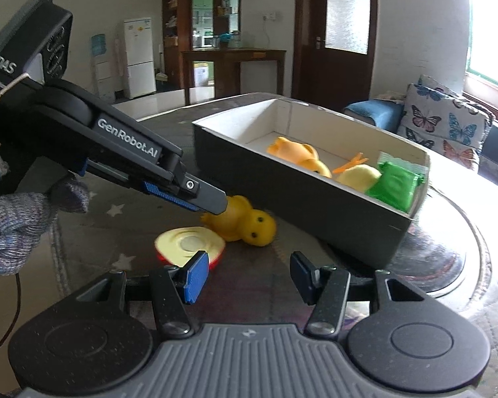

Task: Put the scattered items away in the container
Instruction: 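Move the right tool to the round red-and-cream container, then close the right gripper on the round container's rim and lift it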

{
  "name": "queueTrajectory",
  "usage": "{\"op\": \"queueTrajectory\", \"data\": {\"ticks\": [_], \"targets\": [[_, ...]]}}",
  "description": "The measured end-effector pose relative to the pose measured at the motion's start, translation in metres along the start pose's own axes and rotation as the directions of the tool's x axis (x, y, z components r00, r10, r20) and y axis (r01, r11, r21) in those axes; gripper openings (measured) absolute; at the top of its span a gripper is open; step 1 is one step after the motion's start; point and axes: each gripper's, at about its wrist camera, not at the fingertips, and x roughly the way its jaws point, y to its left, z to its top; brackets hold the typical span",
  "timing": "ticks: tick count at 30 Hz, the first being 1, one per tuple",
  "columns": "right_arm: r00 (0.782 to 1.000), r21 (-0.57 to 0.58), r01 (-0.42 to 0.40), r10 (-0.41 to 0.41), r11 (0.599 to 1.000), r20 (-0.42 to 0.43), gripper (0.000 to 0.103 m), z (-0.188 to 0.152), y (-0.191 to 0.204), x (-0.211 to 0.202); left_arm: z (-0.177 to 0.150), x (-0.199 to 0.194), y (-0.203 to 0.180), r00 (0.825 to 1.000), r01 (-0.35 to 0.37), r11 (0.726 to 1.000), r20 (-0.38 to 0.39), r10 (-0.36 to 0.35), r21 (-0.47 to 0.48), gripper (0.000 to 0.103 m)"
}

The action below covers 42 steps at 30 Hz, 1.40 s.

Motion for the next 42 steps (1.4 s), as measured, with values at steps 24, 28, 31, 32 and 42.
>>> {"op": "queueTrajectory", "data": {"ticks": [24,28,31,32,42], "targets": [[0.996,-0.061,-0.067,0.063,0.996,-0.061,0.063,0.001,0.04,0.037,-0.013,0.003,0.024,0.999,0.008,0.996,-0.036,-0.011,-0.083,0.03],[0.996,-0.058,-0.062,0.058,0.996,-0.069,0.06,0.001,0.039,0.04,-0.013,0.004,0.025,0.999,0.013,0.996,-0.044,-0.017,-0.092,0.03],[0.996,-0.05,-0.062,0.058,0.997,-0.07,0.054,0.001,0.038,0.04,-0.015,0.008,0.026,0.998,0.018,0.995,-0.057,-0.024,-0.102,0.03],[0.996,-0.046,-0.062,0.059,0.997,-0.071,0.053,0.001,0.038,0.04,-0.015,0.009,0.026,0.998,0.019,0.994,-0.059,-0.025,-0.105,0.03],[0.996,-0.047,-0.059,0.055,0.997,-0.073,0.053,-0.001,0.037,0.039,-0.018,0.009,0.026,0.998,0.026,0.992,-0.062,-0.034,-0.123,0.028]]}}
